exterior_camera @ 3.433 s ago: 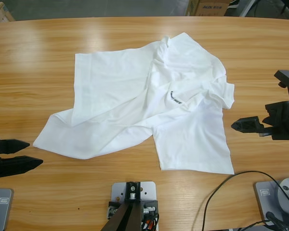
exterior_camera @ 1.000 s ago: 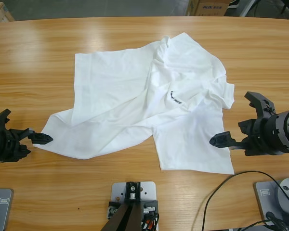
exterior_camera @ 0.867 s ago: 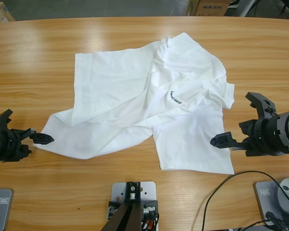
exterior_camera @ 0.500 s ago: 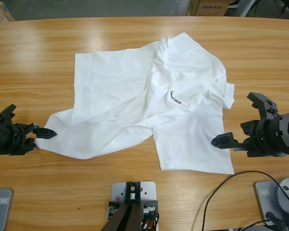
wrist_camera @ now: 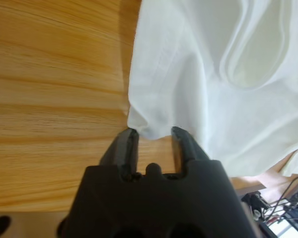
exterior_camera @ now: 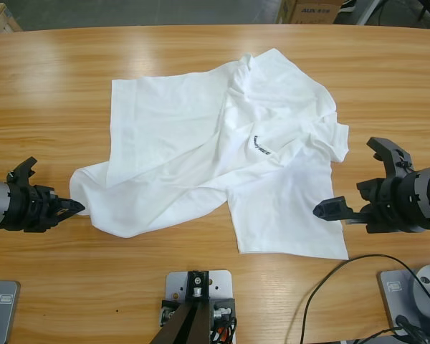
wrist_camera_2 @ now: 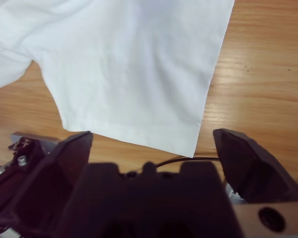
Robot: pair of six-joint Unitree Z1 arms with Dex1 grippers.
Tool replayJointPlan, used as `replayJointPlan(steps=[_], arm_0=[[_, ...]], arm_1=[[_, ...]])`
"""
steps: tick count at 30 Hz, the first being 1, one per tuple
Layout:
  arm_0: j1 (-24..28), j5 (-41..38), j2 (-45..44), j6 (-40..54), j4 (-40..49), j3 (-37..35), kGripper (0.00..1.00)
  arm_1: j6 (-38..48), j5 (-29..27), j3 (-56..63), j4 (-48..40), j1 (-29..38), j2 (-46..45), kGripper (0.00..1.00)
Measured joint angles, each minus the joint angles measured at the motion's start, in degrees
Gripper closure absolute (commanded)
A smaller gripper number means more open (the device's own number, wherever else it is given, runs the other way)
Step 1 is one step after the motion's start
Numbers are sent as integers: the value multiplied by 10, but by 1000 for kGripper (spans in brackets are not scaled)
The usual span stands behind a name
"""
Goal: Fold clothes
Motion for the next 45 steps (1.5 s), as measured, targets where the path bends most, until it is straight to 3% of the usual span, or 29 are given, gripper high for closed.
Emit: replayJointPlan(steps=[16, 23, 31, 38, 45], arm_0=[[0, 0, 0, 13, 0, 0, 1000], [0, 0, -63, 13, 54, -3, 1000], [0, 0, -74, 17, 70, -3, 1000], [0, 0, -74, 21, 75, -4, 1000], [0, 0, -74, 24, 78, -9, 1000]], arm_1=[[10, -2, 0, 11, 0, -5, 1], [216, -16, 9, 46, 9, -59, 4], [480, -18, 110, -60, 123, -89, 8], [537, -28, 172, -165, 137, -66, 18], [537, -46, 179, -181, 137, -45, 14]])
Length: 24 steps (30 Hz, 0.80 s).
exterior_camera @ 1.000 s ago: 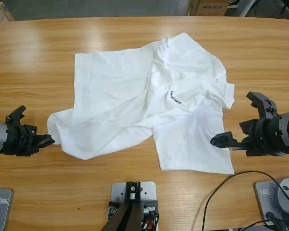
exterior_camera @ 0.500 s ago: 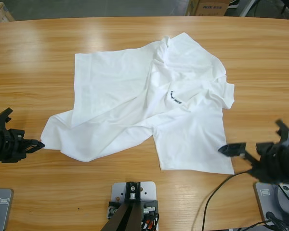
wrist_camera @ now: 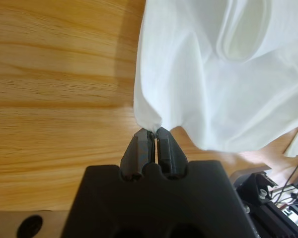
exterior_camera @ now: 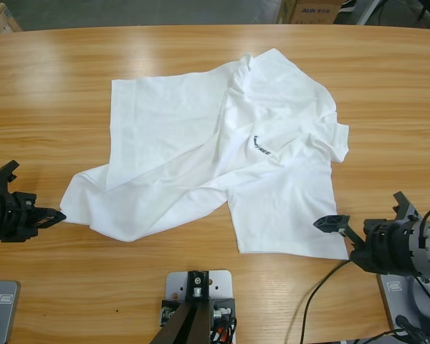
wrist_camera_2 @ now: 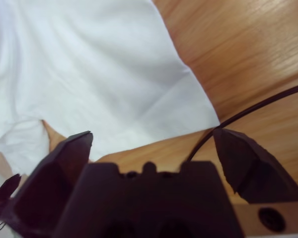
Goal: Fold clothes
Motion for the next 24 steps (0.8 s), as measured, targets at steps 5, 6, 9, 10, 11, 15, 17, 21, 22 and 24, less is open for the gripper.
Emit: replayJointPlan(steps=[5, 6, 9, 10, 11, 15, 17, 21, 22, 24], arm_0=[[0, 0, 0, 0, 0, -2, 1000], [0, 0, 0, 0, 0, -2, 1000], [0, 0, 0, 1, 0, -2, 1000], [0, 0, 0, 1, 0, -2, 1000], [0, 0, 0, 1, 0, -2, 1000], [0, 0, 0, 2, 0, -2, 1000], [0, 0, 0, 2, 0, -2, 1000], [0, 0, 0, 2, 0, -2, 1000], [0, 0, 0, 2, 0, -2, 1000], [0, 0, 0, 2, 0, -2, 1000]], arm_1=[[0, 0, 0, -5, 0, 36, 23], [0, 0, 0, -7, 0, 41, 23], [0, 0, -2, -9, 0, 48, 90], [0, 0, -3, -9, 0, 51, 151], [0, 0, -5, -9, 0, 54, 222], [-5, 0, -7, -11, 0, 61, 426], [-16, 0, -6, -18, 0, 67, 514], [-34, 0, -6, -24, 0, 77, 693], [-37, 0, -6, -24, 0, 78, 845], [-41, 0, -6, -25, 0, 78, 1000]])
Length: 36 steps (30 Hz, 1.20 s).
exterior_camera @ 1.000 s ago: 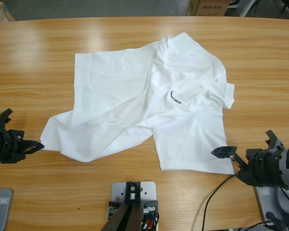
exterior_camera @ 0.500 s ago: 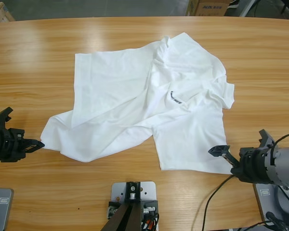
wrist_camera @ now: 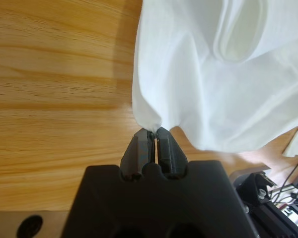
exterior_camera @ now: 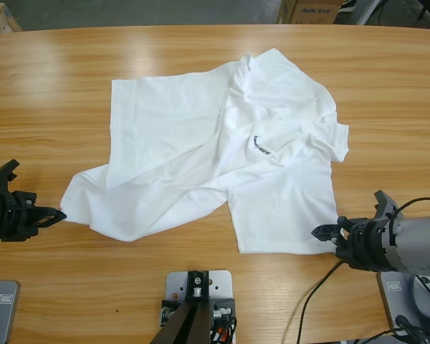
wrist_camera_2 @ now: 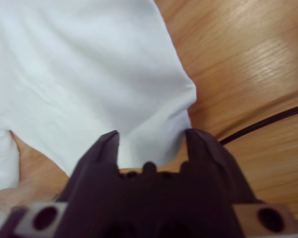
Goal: Fold clothes
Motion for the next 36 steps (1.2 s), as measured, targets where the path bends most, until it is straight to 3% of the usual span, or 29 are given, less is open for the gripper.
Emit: replayJointPlan(steps=[7, 15, 25, 31, 36], arm_0=[[0, 0, 0, 0, 0, 0, 1000], [0, -1, -4, 0, 6, -1, 1000], [-31, -11, -123, -50, 263, -124, 1000], [-39, -29, -162, -79, 357, -134, 1000], [-39, -29, -168, -83, 378, -142, 1000]], arm_1=[[-15, 0, -17, 30, 0, 0, 1000], [-129, 3, -127, 188, 0, 8, 1000], [-165, 23, -308, 528, 0, -5, 1000], [-161, 48, -316, 581, 0, -23, 1000], [-158, 58, -316, 590, 0, -26, 1000]])
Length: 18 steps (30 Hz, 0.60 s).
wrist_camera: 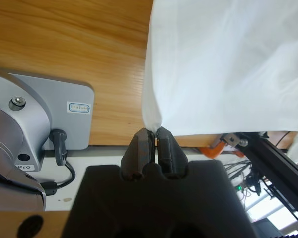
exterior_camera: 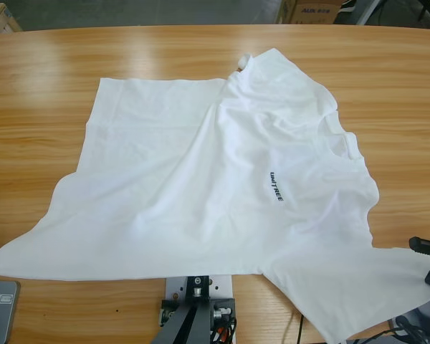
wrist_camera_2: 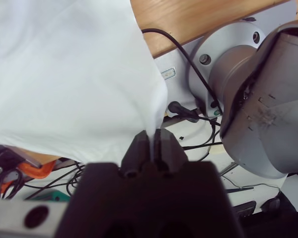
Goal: Fold clothes
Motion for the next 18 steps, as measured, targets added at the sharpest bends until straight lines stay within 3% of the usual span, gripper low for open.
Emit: replayJointPlan(steps=[8, 13, 18], arm_0=[[1, 0, 1, 0, -1, -6, 1000], [28, 0, 7, 0, -14, -15, 1000], [68, 0, 19, 1, -59, -16, 1000]], arm_1=[[0, -7, -14, 0, 0, -10, 1000], [-2, -54, -15, -11, 0, -29, 1000], [-31, -89, -12, -85, -22, -37, 1000]])
